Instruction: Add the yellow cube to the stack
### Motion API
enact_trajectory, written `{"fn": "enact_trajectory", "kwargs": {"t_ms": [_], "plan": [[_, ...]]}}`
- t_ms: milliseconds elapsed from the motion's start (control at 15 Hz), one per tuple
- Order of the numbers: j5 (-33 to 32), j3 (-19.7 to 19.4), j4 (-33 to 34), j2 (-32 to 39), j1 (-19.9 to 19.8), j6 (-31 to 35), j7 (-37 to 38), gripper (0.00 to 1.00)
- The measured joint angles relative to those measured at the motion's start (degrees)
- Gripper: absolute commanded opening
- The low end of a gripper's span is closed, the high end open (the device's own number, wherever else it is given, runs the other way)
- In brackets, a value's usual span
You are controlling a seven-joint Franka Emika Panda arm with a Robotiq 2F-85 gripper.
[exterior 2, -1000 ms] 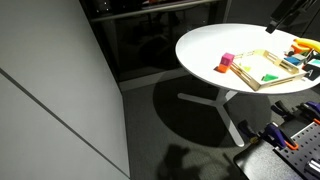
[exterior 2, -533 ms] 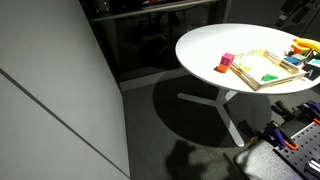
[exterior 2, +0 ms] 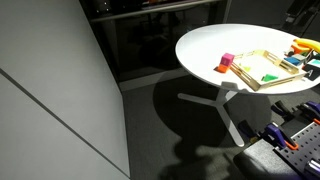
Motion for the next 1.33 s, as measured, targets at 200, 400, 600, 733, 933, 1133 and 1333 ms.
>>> {"fn": "enact_trajectory", "kwargs": {"t_ms": [200, 400, 600, 733, 933, 1133, 1333], "plan": [[0.0, -0.6, 1.7, 4.2, -1.6, 0.4, -0.7, 1.00], [0.0, -0.7, 3.2, 8.9, -3.1, 2.3, -1.2, 1.00], [0.0, -1.1, 5.0, 14.0, -4.2, 4.3, -3.3, 1.00], [0.0, -1.5, 6.3, 17.0, -4.8, 5.2, -5.2, 1.00], [-0.1, -1.9, 8.4, 21.4, -5.9, 5.9, -9.0, 1.00], [-1.0, -2.0, 10.3, 25.0, -7.1, 6.0, -14.2, 1.00], [-2.5, -2.1, 12.1, 27.6, -8.3, 6.0, -19.2, 1.00]]}}
